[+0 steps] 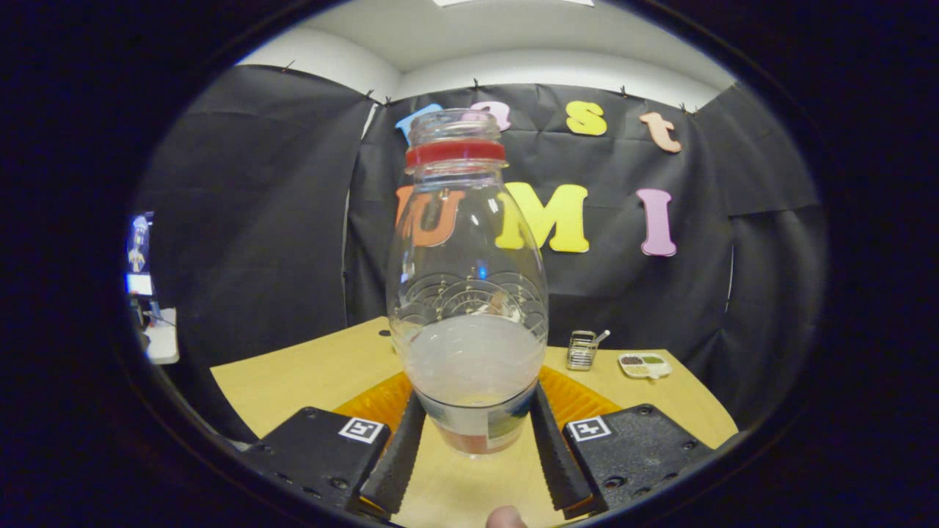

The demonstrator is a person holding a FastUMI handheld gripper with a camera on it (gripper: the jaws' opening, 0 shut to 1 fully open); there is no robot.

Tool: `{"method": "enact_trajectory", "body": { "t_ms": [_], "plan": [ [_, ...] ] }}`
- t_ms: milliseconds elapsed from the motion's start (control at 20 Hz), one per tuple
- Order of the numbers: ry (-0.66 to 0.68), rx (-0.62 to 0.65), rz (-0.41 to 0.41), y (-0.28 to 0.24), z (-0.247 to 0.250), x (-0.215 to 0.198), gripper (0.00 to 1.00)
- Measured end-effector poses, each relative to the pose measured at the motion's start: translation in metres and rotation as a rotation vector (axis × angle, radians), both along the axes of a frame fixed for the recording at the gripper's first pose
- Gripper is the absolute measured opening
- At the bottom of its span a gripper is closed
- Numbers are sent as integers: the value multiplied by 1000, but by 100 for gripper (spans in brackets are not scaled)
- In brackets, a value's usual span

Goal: Take the bottle from table, then pour the juice into the cup, finally place the bottle on the coaster

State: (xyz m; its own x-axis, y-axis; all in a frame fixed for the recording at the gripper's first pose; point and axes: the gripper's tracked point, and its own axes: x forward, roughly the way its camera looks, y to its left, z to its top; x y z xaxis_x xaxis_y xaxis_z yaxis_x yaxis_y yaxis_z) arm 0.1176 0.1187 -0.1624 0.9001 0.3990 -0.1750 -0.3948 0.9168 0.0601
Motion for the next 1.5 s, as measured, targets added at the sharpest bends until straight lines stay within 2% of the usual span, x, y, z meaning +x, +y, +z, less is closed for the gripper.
{"method": "enact_trajectory", "body": {
  "t_ms": [250, 450, 700, 950, 1250, 1500],
  "plan": [
    [-24, -9, -14, 0, 29, 48, 77],
    [-57, -60, -18, 10, 22, 86, 77],
    [-24, -58, 28, 36, -29, 125, 77],
    [38, -40, 67, 55, -81, 146, 77],
    [144, -47, 65, 55, -150, 159, 77],
    [189, -65, 47, 56, -174, 167, 78]
  ]
}}
